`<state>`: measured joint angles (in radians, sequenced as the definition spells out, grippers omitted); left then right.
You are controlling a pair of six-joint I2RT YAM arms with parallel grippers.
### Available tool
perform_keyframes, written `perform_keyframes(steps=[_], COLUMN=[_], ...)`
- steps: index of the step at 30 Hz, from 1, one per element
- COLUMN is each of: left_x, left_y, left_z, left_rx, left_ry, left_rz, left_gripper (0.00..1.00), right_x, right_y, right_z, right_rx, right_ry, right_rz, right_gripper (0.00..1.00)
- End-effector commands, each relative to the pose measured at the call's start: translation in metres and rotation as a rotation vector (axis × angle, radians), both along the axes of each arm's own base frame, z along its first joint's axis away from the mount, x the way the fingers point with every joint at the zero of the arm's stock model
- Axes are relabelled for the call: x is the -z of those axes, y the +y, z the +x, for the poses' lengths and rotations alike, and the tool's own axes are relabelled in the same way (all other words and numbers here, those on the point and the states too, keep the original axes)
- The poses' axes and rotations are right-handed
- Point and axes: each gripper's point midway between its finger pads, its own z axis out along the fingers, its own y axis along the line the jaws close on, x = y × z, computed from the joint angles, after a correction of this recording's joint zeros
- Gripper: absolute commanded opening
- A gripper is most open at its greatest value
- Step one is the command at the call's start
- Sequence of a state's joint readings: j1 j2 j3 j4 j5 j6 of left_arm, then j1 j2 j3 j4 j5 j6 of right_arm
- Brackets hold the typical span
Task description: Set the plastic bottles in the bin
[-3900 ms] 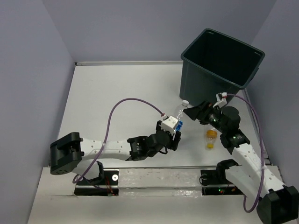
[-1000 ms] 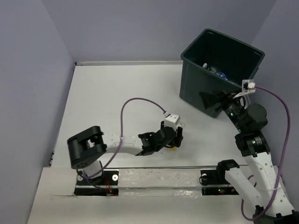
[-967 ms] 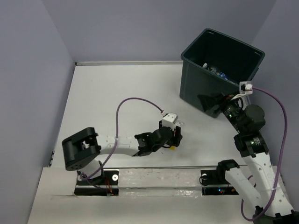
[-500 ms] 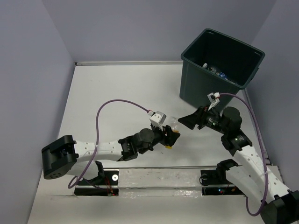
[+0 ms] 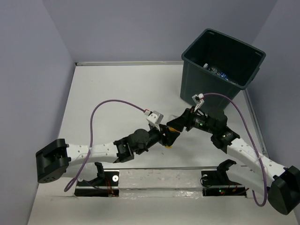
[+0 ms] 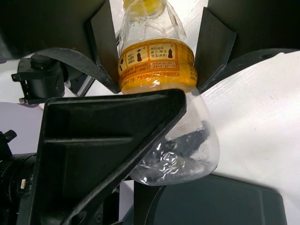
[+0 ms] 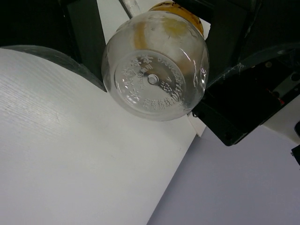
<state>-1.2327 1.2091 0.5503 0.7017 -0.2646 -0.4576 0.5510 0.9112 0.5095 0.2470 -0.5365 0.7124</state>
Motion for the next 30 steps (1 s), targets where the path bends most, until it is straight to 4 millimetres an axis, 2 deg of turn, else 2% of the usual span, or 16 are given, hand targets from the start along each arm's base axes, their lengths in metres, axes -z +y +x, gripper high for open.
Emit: perform_keyframes(steps=[1, 4, 5, 7, 11, 12, 15, 16, 18, 19, 22, 23, 25, 26, 27, 30], left_x=[-0.028, -0.028, -0.028, -0.031, -0.039, -0.043, -0.055, -0.063, -0.078, -0.078, -0.091, -0.093, -0.094, -0.095, -0.100, -0.107], left_y=[0.010, 0.013, 0.017, 0.023, 0.039, 0.044, 0.065, 0.071, 0.094, 0.108, 0.142, 0.161, 0.176, 0.189, 0.193, 0.205], left_z=[0.002, 0.002, 0.003, 0.004, 0.009, 0.012, 0.014, 0.015, 0.018, 0.018, 0.027, 0.030, 0.030, 0.029, 0.028, 0.024], left_rx=[-0.027, -0.030, -0.044, -0.064, -0.121, -0.145, -0.202, -0.217, -0.283, -0.312, -0.449, -0.514, -0.557, -0.583, -0.588, -0.589], left_ry=[-0.054, -0.055, -0.053, -0.052, -0.057, -0.063, -0.065, -0.069, -0.074, -0.069, -0.063, -0.050, -0.042, -0.040, -0.041, -0.036], left_rz=[-0.089, -0.087, -0.088, -0.094, -0.085, -0.085, -0.078, -0.086, -0.087, -0.058, -0.043, -0.028, -0.018, -0.001, -0.008, -0.048], left_gripper=[0.65, 0.77, 0.89, 0.99, 0.99, 0.99, 0.99, 0.99, 0.99, 0.99, 0.99, 0.99, 0.99, 0.99, 0.99, 0.99], right_x=[-0.040, -0.043, -0.046, -0.048, -0.079, -0.107, -0.151, -0.185, -0.209, -0.248, -0.287, -0.311, -0.323, -0.326, -0.328, -0.305], right_y=[-0.003, -0.004, -0.003, -0.001, -0.008, -0.013, -0.022, -0.028, -0.047, -0.066, -0.109, -0.134, -0.162, -0.191, -0.205, -0.255], right_z=[0.021, 0.025, 0.027, 0.030, 0.052, 0.062, 0.085, 0.090, 0.112, 0.116, 0.132, 0.135, 0.145, 0.159, 0.166, 0.200], right_rx=[0.108, 0.125, 0.127, 0.131, 0.229, 0.288, 0.386, 0.432, 0.563, 0.660, 0.848, 0.964, 1.104, 1.236, 1.293, 1.455], right_ry=[-0.140, -0.142, -0.145, -0.145, -0.230, -0.280, -0.406, -0.469, -0.542, -0.599, -0.704, -0.756, -0.780, -0.780, -0.789, -0.758], right_rz=[0.088, 0.091, 0.099, 0.099, 0.095, 0.114, 0.091, 0.113, 0.061, 0.084, 0.007, -0.029, -0.104, -0.196, -0.230, -0.394], right_gripper=[0.73, 0.52, 0.45, 0.42, 0.38, 0.36, 0.34, 0.33, 0.32, 0.31, 0.31, 0.31, 0.31, 0.30, 0.29, 0.29])
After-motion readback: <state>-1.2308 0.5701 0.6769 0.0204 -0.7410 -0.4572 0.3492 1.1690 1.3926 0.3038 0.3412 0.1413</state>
